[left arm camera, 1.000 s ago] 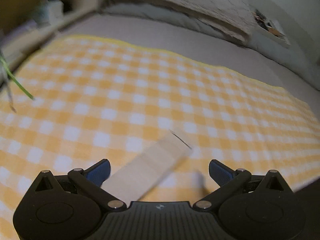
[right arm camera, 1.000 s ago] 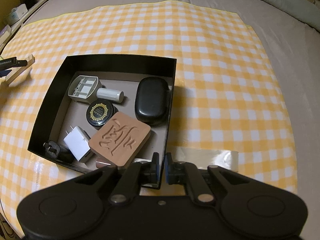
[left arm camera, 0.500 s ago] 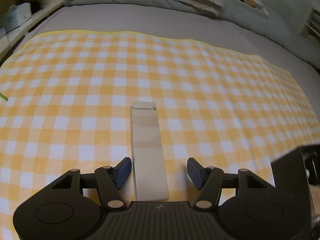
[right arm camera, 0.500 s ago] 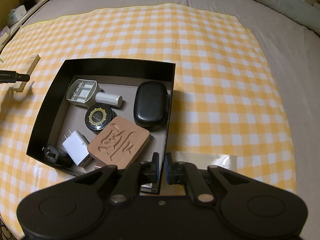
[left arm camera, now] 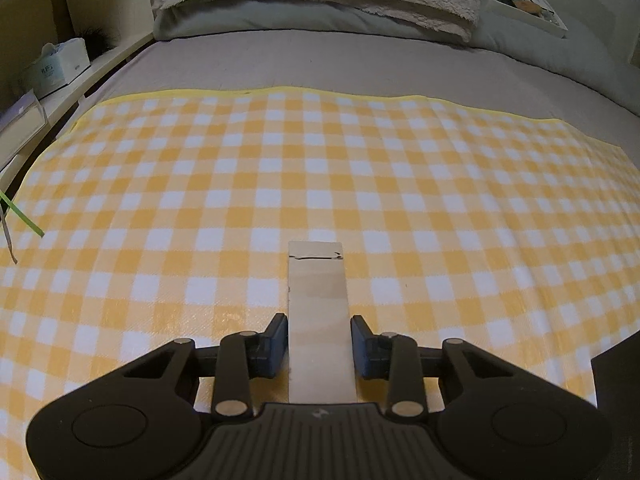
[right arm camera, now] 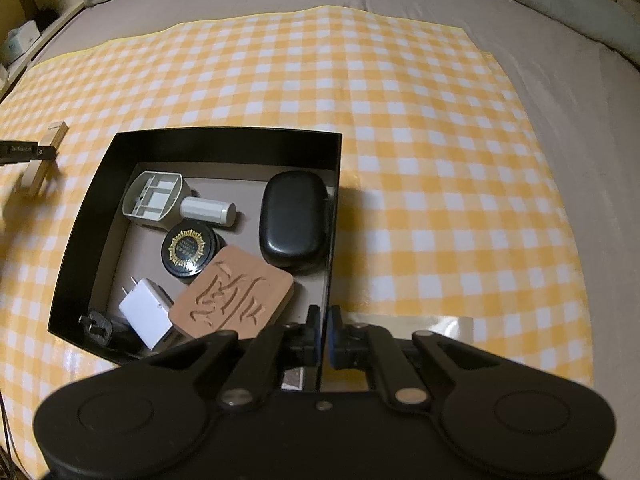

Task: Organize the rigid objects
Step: 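Carry the wooden block with the left tool into the box and release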

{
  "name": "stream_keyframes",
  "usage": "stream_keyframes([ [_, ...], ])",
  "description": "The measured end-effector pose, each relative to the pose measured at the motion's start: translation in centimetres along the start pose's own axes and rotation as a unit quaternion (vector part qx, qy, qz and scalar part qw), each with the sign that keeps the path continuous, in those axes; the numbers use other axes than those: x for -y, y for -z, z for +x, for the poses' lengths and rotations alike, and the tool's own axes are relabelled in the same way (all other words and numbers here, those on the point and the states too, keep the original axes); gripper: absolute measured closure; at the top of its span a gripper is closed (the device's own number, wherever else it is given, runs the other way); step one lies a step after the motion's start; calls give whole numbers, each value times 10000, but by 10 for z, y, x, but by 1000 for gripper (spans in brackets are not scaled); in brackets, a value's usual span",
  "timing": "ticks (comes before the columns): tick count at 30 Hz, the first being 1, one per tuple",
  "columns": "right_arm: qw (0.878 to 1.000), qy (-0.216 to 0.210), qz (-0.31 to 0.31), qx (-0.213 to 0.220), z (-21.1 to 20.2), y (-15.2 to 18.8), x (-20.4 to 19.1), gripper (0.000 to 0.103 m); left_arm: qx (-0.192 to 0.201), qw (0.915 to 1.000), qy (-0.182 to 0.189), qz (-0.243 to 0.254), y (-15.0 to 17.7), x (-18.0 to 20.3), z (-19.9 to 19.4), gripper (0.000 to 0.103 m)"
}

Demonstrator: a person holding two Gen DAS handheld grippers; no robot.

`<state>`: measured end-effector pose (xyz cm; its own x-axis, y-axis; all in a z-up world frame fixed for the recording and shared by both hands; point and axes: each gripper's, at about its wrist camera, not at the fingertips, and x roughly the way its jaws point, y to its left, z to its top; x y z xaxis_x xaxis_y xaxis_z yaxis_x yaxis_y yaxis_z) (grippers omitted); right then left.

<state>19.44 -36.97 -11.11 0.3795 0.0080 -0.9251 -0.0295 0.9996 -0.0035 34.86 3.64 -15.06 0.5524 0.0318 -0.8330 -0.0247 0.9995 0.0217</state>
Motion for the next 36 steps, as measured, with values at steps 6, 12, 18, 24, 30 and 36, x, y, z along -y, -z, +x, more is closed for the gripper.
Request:
stream_keyframes([
  [6,10000,48,-42,2,4,-2,1,99,-48,9999,163,-28,-7,13,0,68],
  [12,9998,141,-126,-5,8,-5,-3,99,9,9976,689,58,18,29,-26,68],
  [18,9996,184,-194,-4,9,-5,-5,98,123,9887,1492,-122,22,56,-51,68],
  [24,9994,236,-240,-15,10,-6,-6,98,258,9715,2357,-14,28,96,-98,68],
  [30,9993,256,-271,-20,10,-7,-6,98,188,9599,2753,497,41,148,-115,68],
  [36,9991,284,-317,-34,10,-7,-6,98,38,9587,2727,812,50,181,-103,68],
])
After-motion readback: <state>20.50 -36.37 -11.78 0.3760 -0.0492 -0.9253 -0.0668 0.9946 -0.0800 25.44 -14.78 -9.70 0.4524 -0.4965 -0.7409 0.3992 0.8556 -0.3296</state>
